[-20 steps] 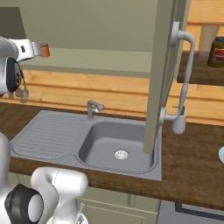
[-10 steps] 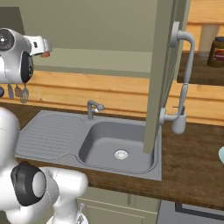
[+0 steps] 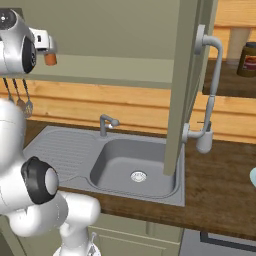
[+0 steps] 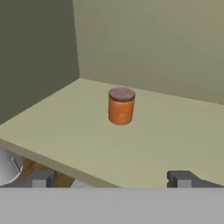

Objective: From the different types of pastries on the counter, select a croissant and place it on the cutting board. Then retrieve a jar of jam from the cabinet and place it alongside the croissant on the cutting board.

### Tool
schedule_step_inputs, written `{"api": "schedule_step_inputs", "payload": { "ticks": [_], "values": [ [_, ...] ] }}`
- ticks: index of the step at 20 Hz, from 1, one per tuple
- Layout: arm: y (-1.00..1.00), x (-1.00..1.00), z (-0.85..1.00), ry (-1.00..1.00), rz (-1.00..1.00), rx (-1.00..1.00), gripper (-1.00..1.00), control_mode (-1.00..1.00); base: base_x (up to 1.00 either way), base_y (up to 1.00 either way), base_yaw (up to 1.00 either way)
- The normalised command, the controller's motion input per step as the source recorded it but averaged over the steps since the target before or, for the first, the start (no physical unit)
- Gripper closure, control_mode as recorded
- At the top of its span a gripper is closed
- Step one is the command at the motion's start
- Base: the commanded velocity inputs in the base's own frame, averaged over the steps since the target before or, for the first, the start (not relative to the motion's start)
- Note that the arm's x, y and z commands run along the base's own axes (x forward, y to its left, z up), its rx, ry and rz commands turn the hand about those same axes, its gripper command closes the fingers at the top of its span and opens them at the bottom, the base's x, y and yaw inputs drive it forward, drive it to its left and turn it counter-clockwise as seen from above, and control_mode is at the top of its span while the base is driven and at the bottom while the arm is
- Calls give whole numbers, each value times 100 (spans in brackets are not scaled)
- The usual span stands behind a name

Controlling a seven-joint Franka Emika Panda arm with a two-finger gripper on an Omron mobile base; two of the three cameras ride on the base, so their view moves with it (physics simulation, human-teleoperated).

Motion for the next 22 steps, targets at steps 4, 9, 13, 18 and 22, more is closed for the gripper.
{"api": "schedule_step_inputs", "payload": {
  "ticks": [4, 9, 13, 18, 22],
  "values": [
    [2, 3, 3, 4, 0, 0, -100, -100, 0, 0, 0],
    [0, 24, 7, 0, 0, 0, -100, -100, 0, 0, 0],
    [7, 52, 2, 1, 0, -1, -100, -100, 0, 0, 0],
    [9, 12, 0, 0, 0, -1, -100, -100, 0, 0, 0],
    [3, 46, -5, 0, 0, 0, -100, -100, 0, 0, 0]
  ]
}}
